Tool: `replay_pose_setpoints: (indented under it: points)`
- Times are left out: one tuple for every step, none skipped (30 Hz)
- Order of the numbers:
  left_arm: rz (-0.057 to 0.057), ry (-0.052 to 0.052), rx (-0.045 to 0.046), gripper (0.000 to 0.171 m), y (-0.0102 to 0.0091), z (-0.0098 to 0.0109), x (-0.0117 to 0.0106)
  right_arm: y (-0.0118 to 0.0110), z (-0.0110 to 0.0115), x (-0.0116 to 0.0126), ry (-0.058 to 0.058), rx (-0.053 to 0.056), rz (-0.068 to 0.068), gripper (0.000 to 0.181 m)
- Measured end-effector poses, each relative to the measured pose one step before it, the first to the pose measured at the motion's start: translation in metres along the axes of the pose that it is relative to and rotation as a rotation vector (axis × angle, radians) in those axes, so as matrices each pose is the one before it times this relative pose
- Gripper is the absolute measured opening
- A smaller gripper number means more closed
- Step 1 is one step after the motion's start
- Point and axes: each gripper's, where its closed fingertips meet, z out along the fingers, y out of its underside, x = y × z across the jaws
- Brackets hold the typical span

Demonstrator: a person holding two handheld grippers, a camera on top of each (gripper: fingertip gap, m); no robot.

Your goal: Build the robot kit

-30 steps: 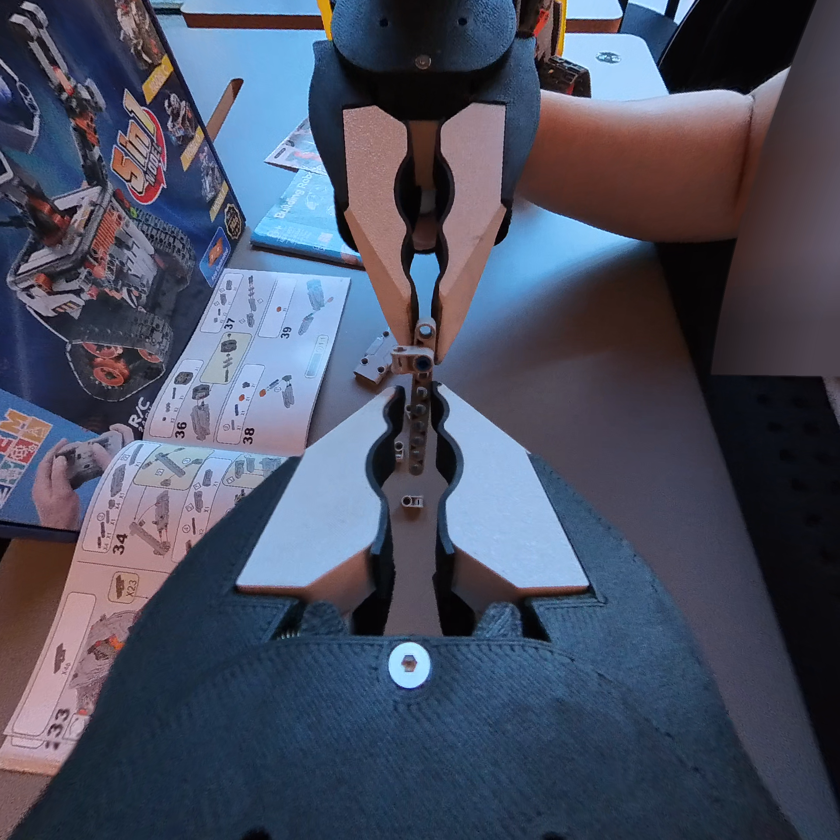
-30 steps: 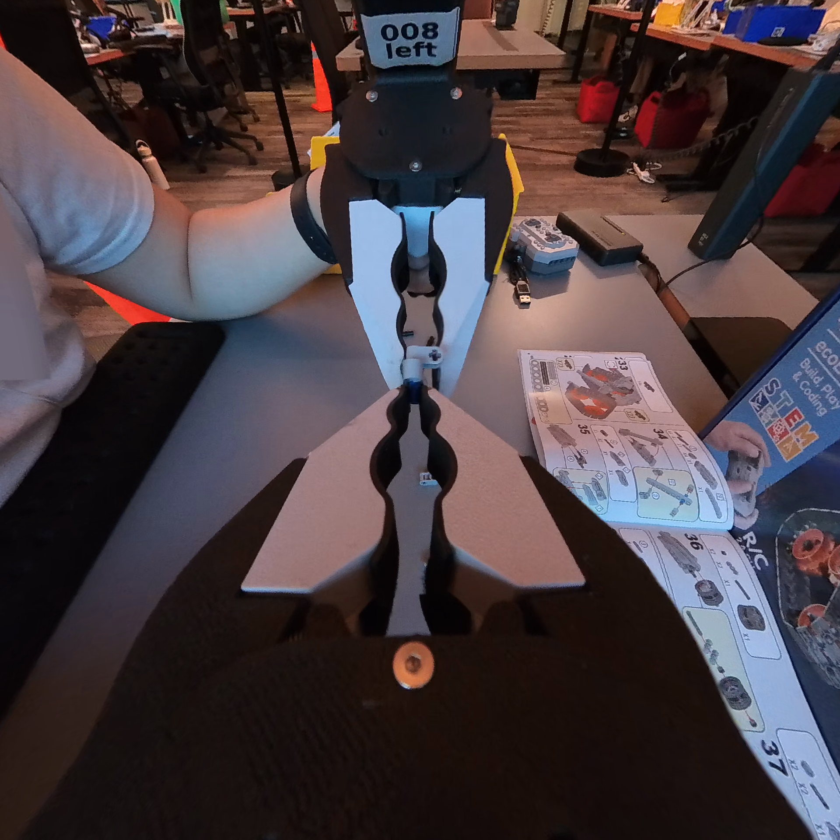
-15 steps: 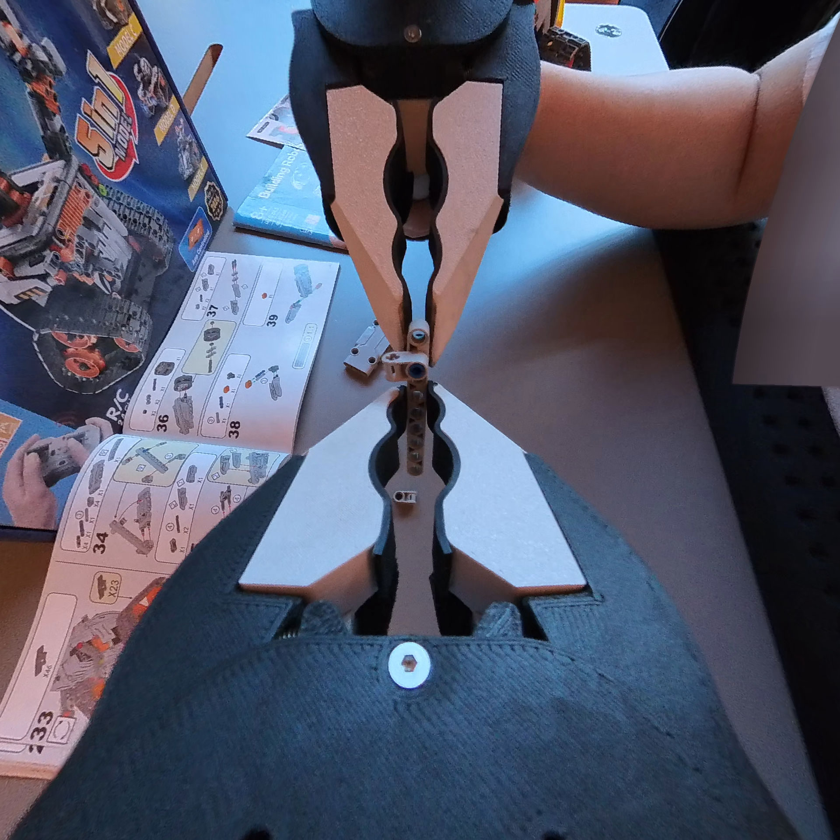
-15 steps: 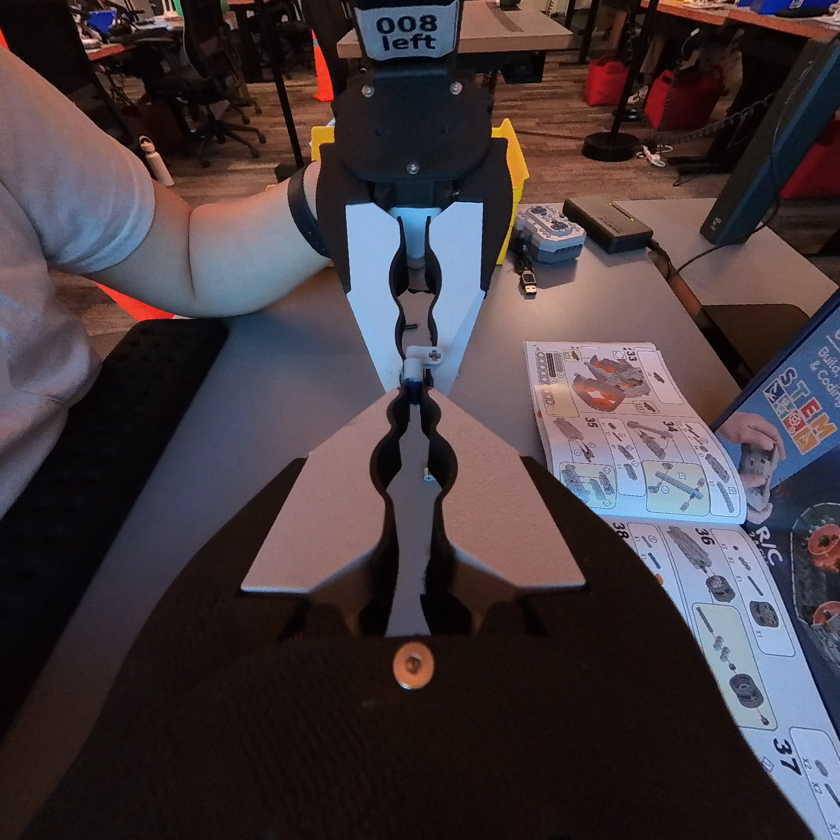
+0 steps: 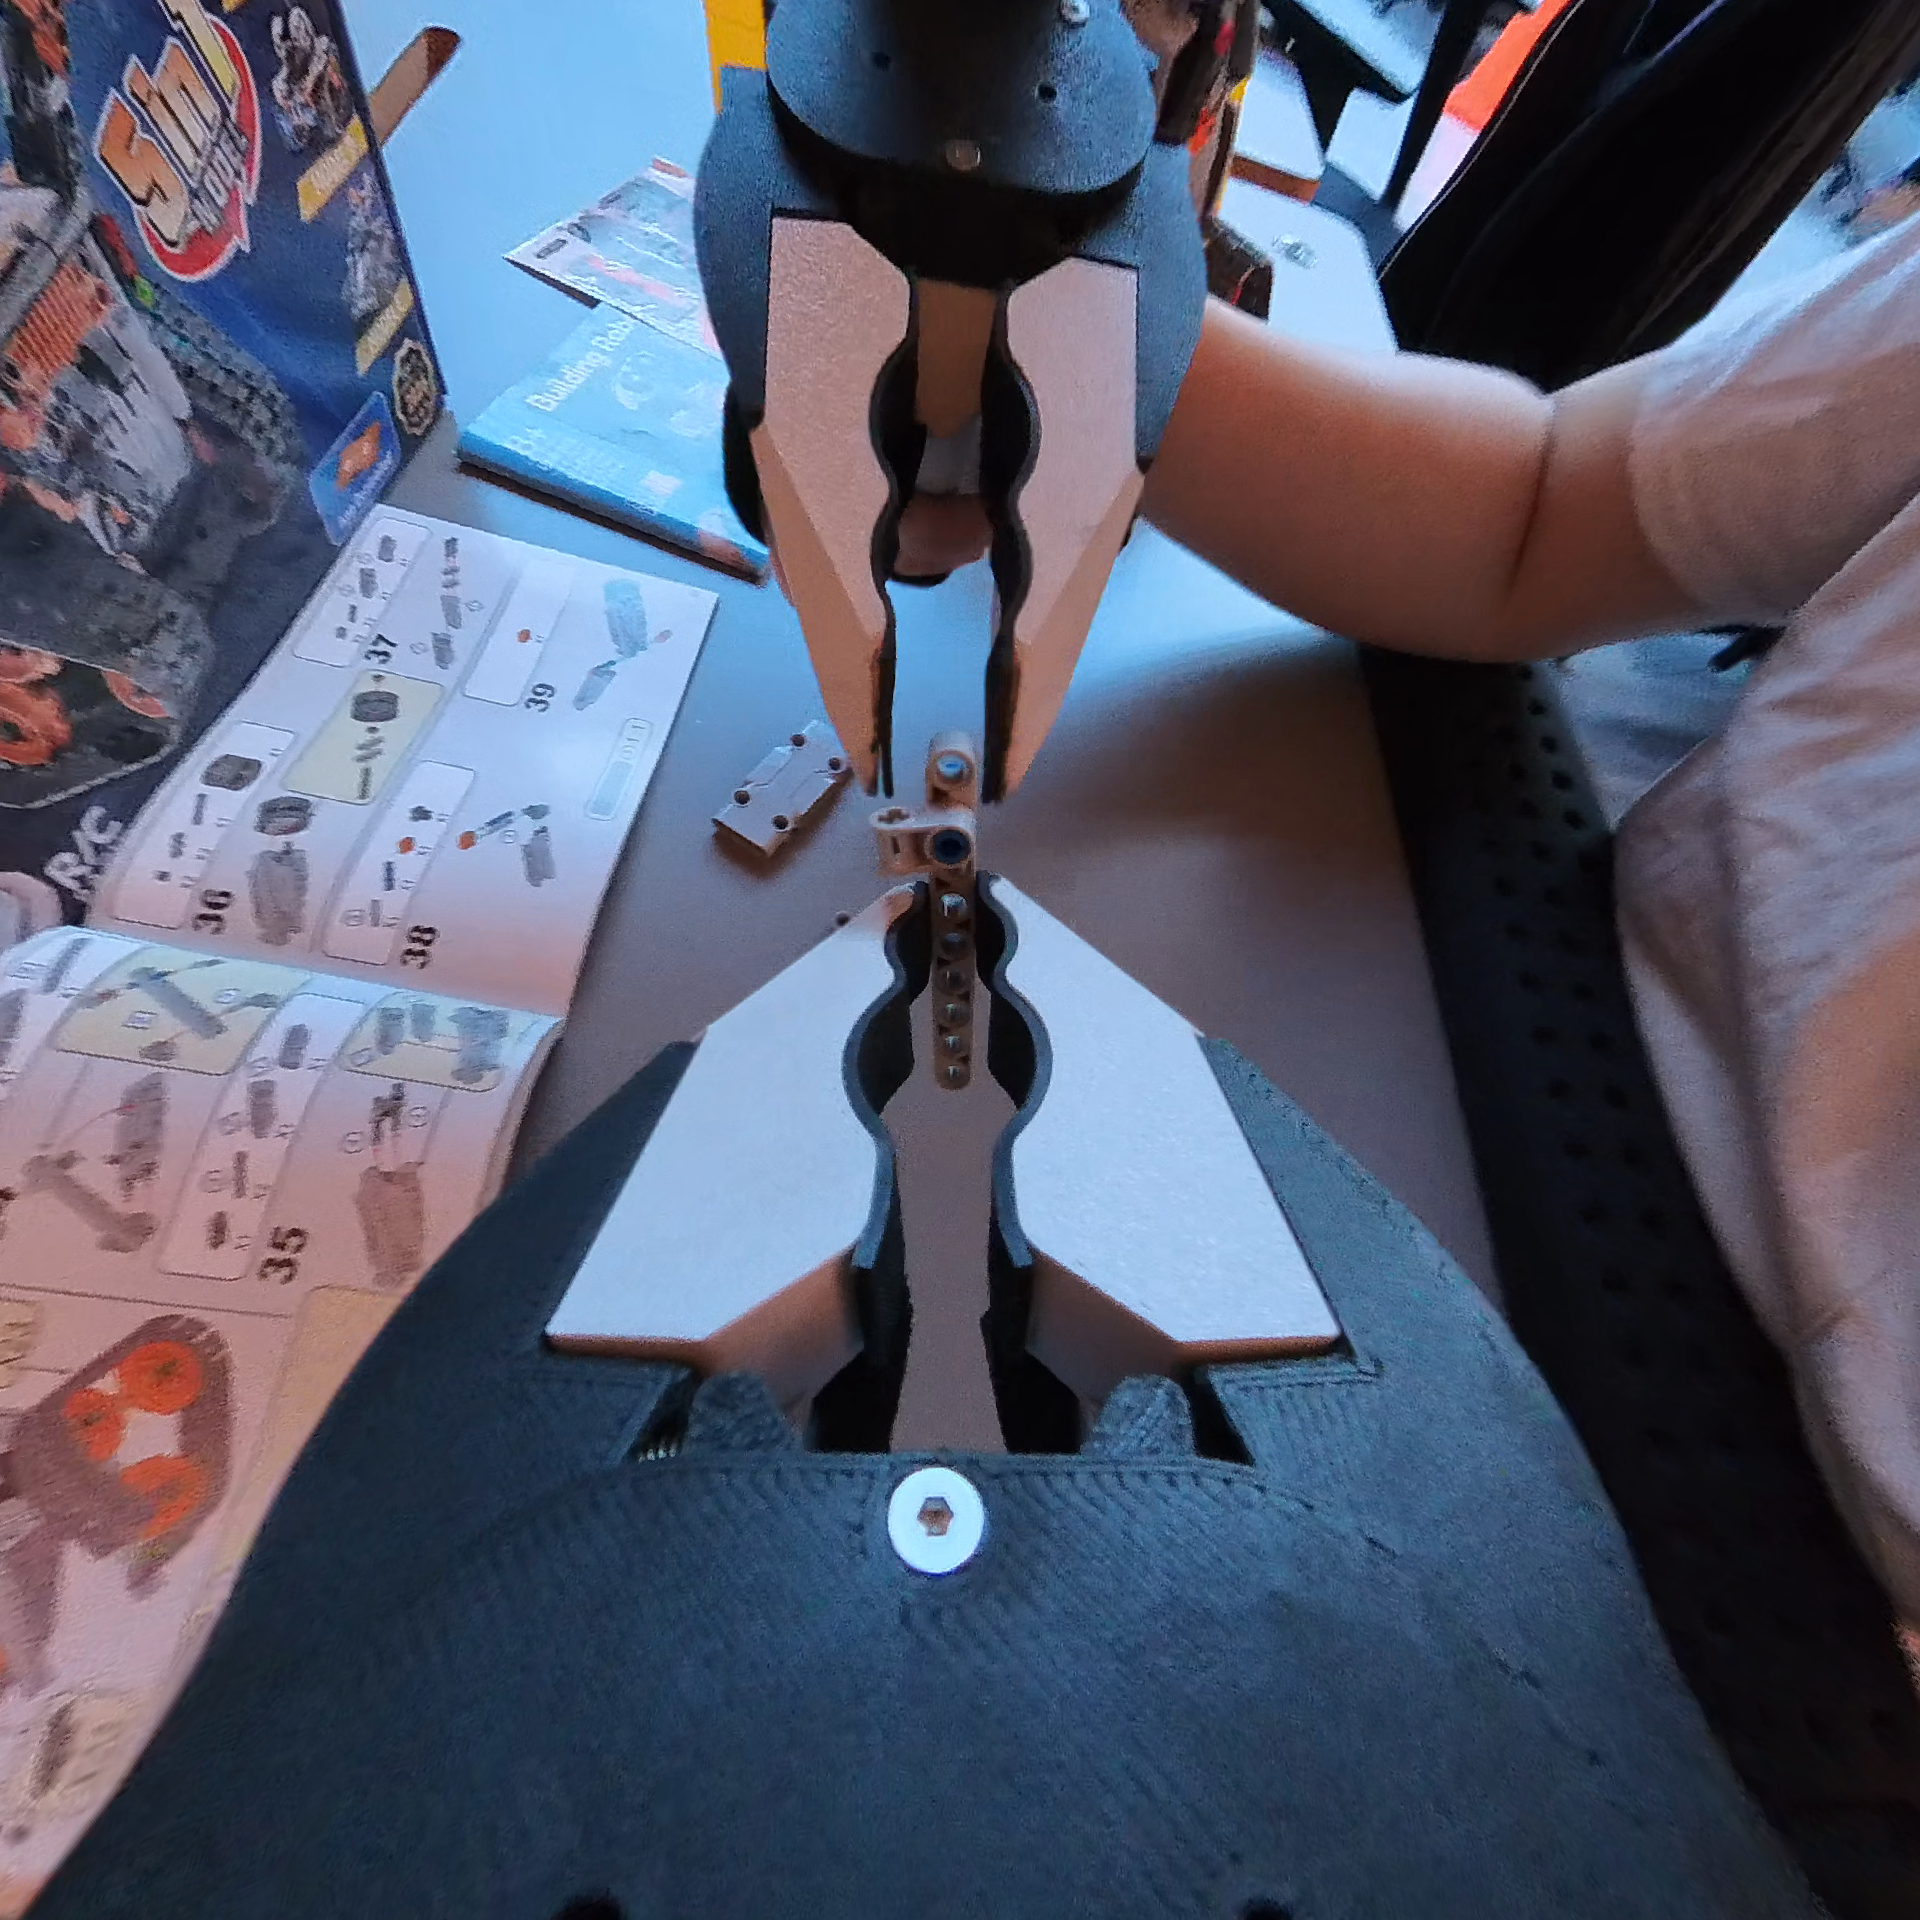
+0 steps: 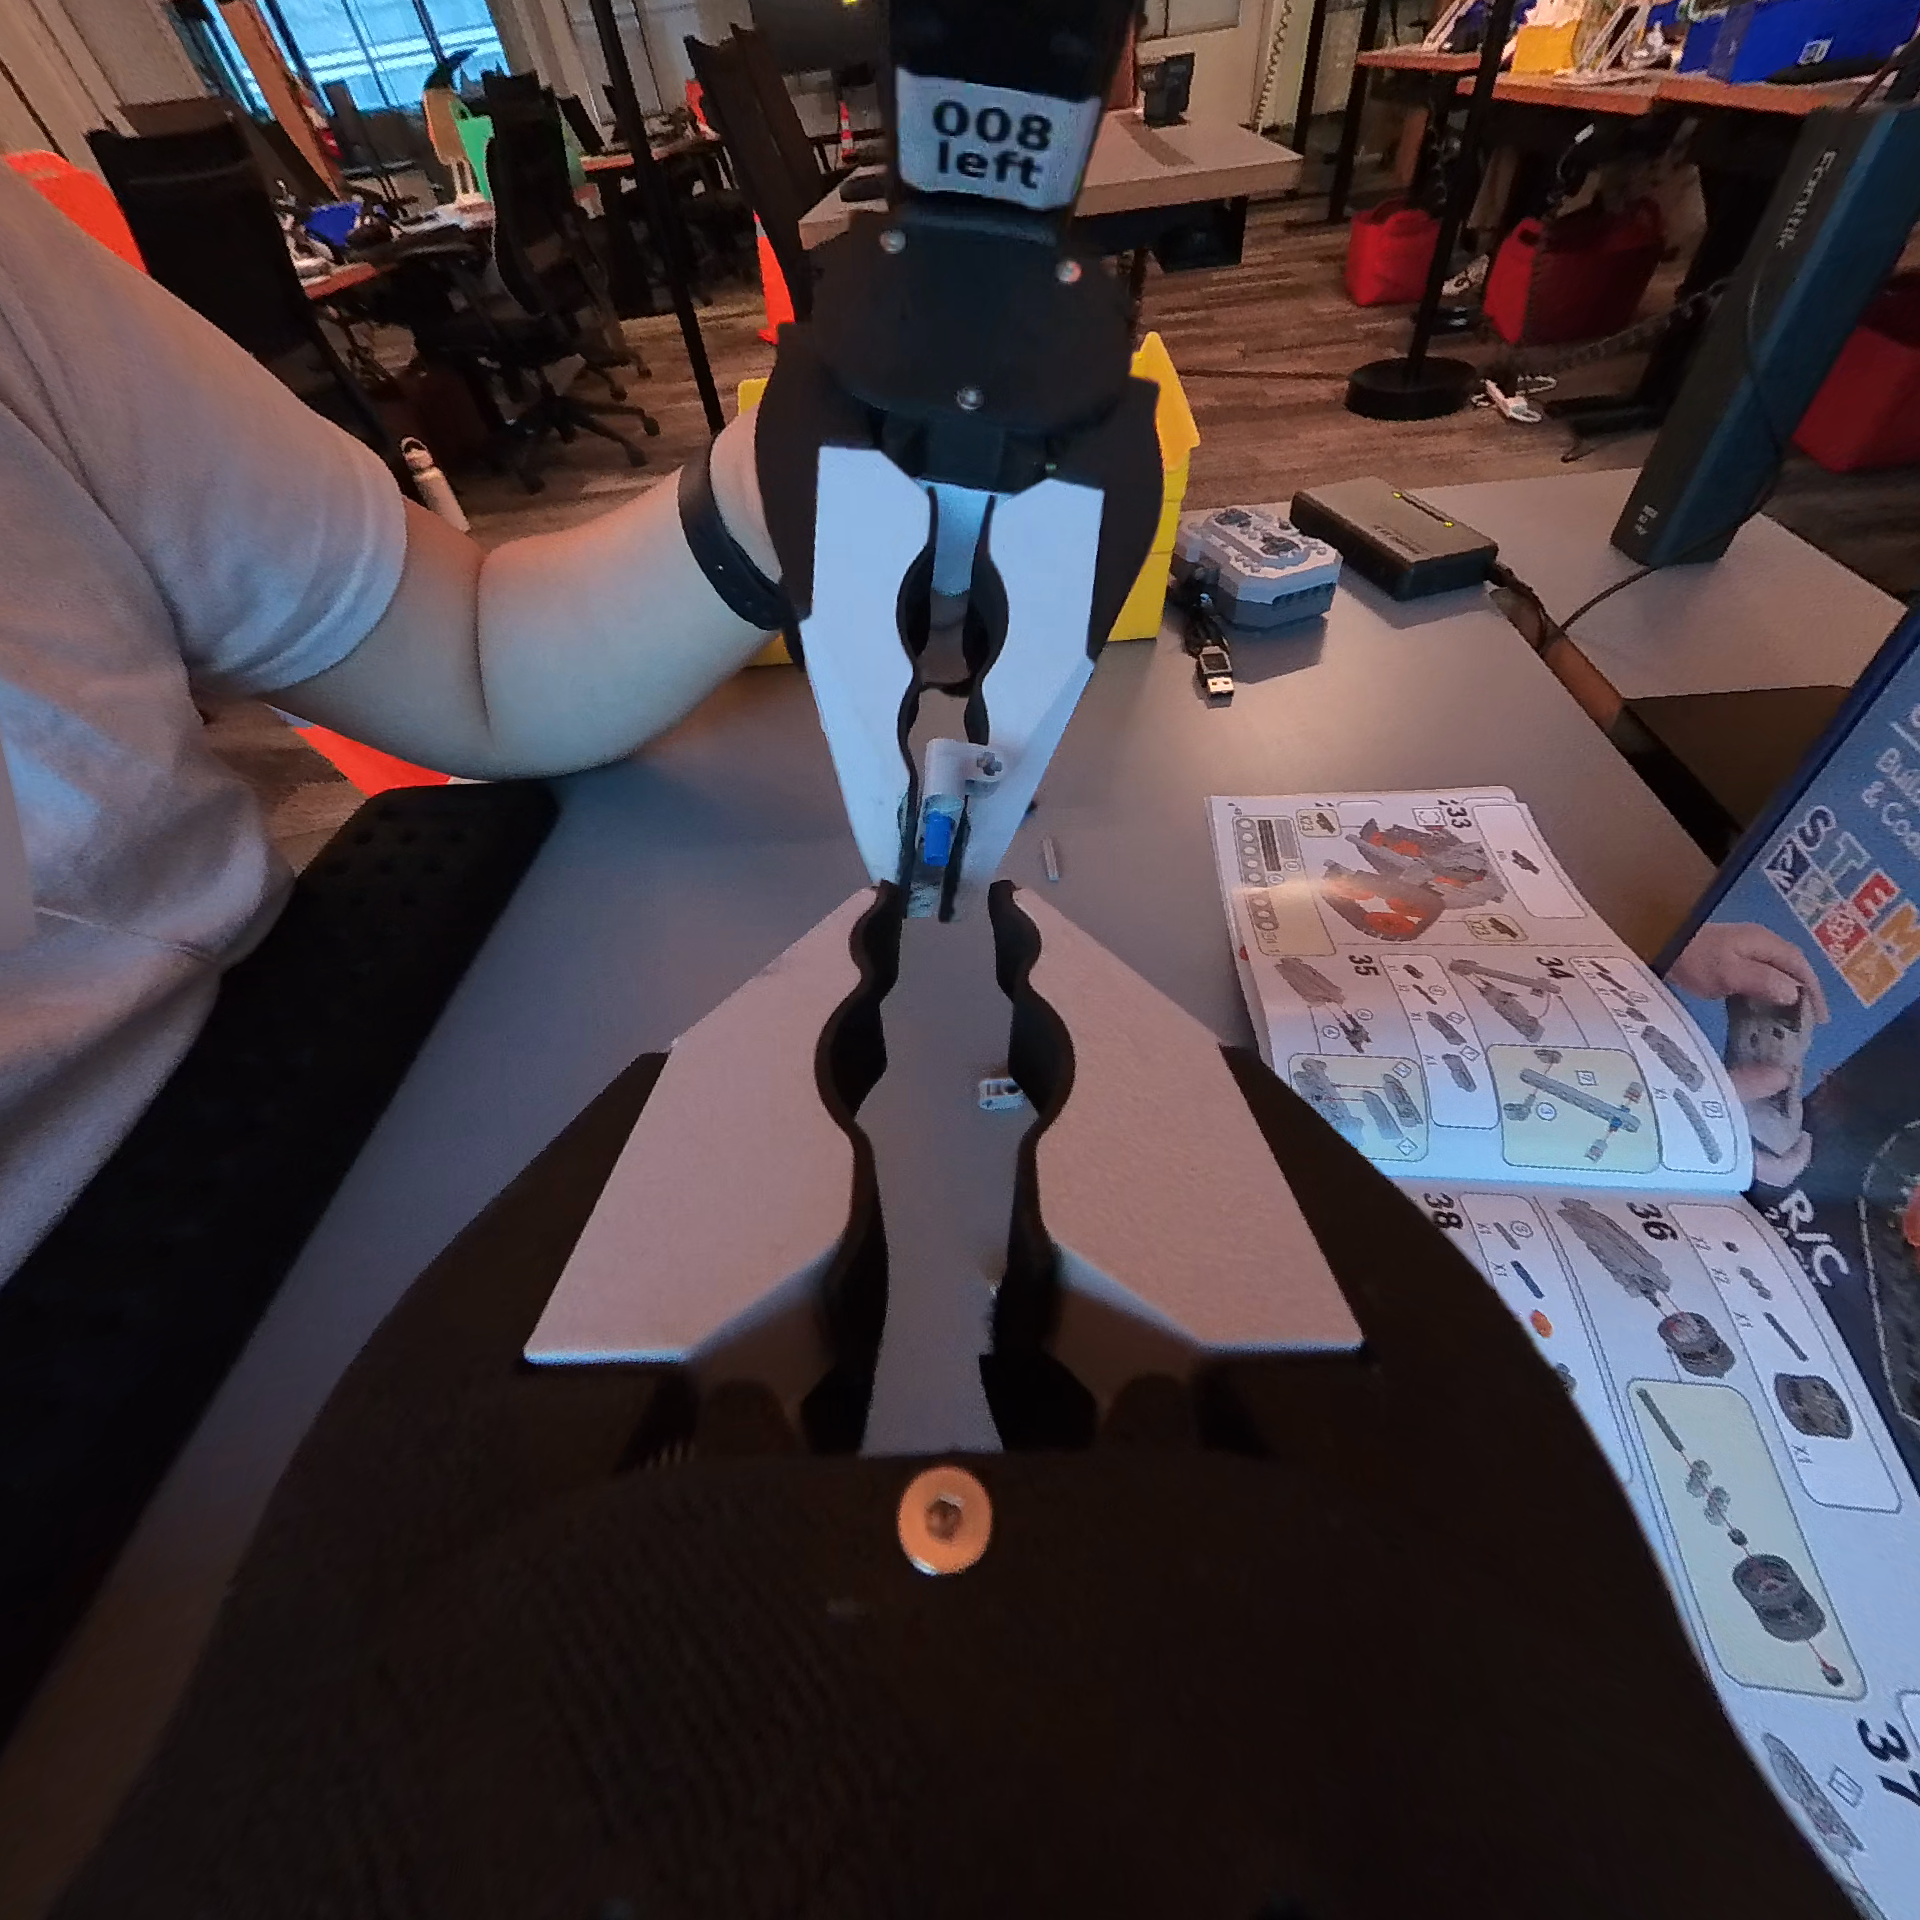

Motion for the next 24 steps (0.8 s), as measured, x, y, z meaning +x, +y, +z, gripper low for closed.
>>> replay_pose_setpoints:
  points:
    - [-0.0269,0.0216,0.00878,0.005,-0.00078,0.00001,0.00154,-0.00037,0.00058,0.00023,0.0,0.0048,0.0019,0.017]
    - [-0.0235,0.0137,0.00677,0.005,-0.00065,-0.00013,0.00042,-0.00072,0.00032,-0.00051,-0.0052,0.0065,0.0039,0.017]
    - [-0.0179,0.0088,0.00635,0.005,-0.00049,-0.00032,-0.00007,-0.00061,-0.00003,-0.00145,-0.0119,0.0052,0.0064,0.014]
    - [-0.0107,0.0086,0.00526,0.005,-0.00028,-0.00036,0.00012,0.00022,-0.00003,-0.00235,-0.0178,-0.0007,0.0056,0.006]
    - [-0.0048,0.0094,0.0061,0.005,-0.00051,-0.00039,0.00071,0.00059,0.00003,-0.0014,-0.0102,-0.0036,0.0035,0.002]
    - [-0.0026,0.0071,0.0064,0.005,-0.00063,-0.00037,0.00069,0.00008,0.00012,0.00052,0.0035,-0.0009,0.0,0.002]
    - [-0.0035,0.0011,0.00276,0.005,-0.00026,-0.00023,-0.00016,-0.00063,-0.00002,0.00054,0.0043,0.003,-0.003,0.004]
    - [-0.0043,0.0004,-0.00126,0.005,0.00029,-0.00006,-0.00022,-0.00092,-0.00009,0.00033,0.003,0.0052,-0.0001,0.006]
    - [-0.0034,0.0043,-0.00098,0.005,0.00015,0.0001,0.0005,-0.00018,-0.00012,-0.00018,-0.0016,-0.0003,0.0031,0.007]
    - [-0.0024,0.0025,-0.00008,0.005,0.0001,0.00017,0.00038,0.00004,-0.0003,-0.00022,-0.0025,-0.0011,0.0047,0.007]
    - [-0.0019,0.0006,-0.00068,0.005,0.00014,0.00012,-0.00003,-0.00015,-0.00032,0.00103,0.0042,0.0017,0.0057,0.009]
    - [-0.0005,0.004,0.00017,0.005,-0.00008,0.00019,0.00071,-0.00017,-0.00012,0.00252,0.0123,0.0016,0.0085,0.011]
    - [-0.0001,0.0047,0.00161,0.005,-0.0002,0.00021,0.00086,-0.00029,0.00003,0.0021,0.0081,0.0036,0.0109,0.014]
    - [-0.001,0.0016,-0.00012,0.005,-0.00012,0.00026,0.00033,-0.00093,0.00031,0.0008,0.0005,0.0083,0.0113,0.017]
    - [-0.0009,-0.0002,-0.00257,0.005,0.00035,0.00027,0.00001,-0.00127,0.00061,-0.00082,-0.0079,0.0103,0.0092,0.019]
    - [-0.0001,0.0014,-0.0027,0.005,0.00048,0.0004,0.00035,-0.00082,0.00066,-0.00068,-0.0059,0.0052,0.0073,0.019]
    - [-0.0001,0.0023,-0.00262,0.005,0.00046,0.00054,0.00035,-0.00057,0.00085,-0.00011,-0.0004,0.0028,0.0037,0.019]
    - [-0.0004,0.0005,-0.00236,0.005,0.00031,0.0005,0.00007,-0.0004,0.00084,-0.00057,-0.0017,0.0024,-0.001,0.018]
    - [-0.0001,0.0018,-0.00147,0.005,0.00023,0.00035,0.00033,0.00013,0.00066,-0.00281,-0.0159,-0.0009,-0.0027,0.011]
    - [0.0006,0.0032,-0.0016,0.005,0.0004,0.00053,0.0005,0.00066,0.00065,-0.00417,-0.0256,-0.0038,-0.0002,0.004]
    - [0.0012,0.0038,-0.00479,0.005,0.00092,0.00057,0.0005,0.00057,0.00061,-0.00101,-0.0062,-0.0033,0.0036,0.004]
    - [0.0,0.0013,-0.00924,0.006,0.00186,0.00069,-0.00015,0.00268,0.00045,-0.00032,-0.0025,-0.0149,0.0003,0.003]
    - [-0.001,0.0006,-0.01559,0.006,0.00307,0.00104,-0.00061,0.00455,0.00067,0.00032,0.0031,-0.0281,-0.005,0.003]
    - [-0.0032,-0.0016,-0.01769,0.006,0.00382,0.00167,-0.00114,0.00491,0.00085,0.00196,0.0158,-0.0301,-0.0148,0.003]
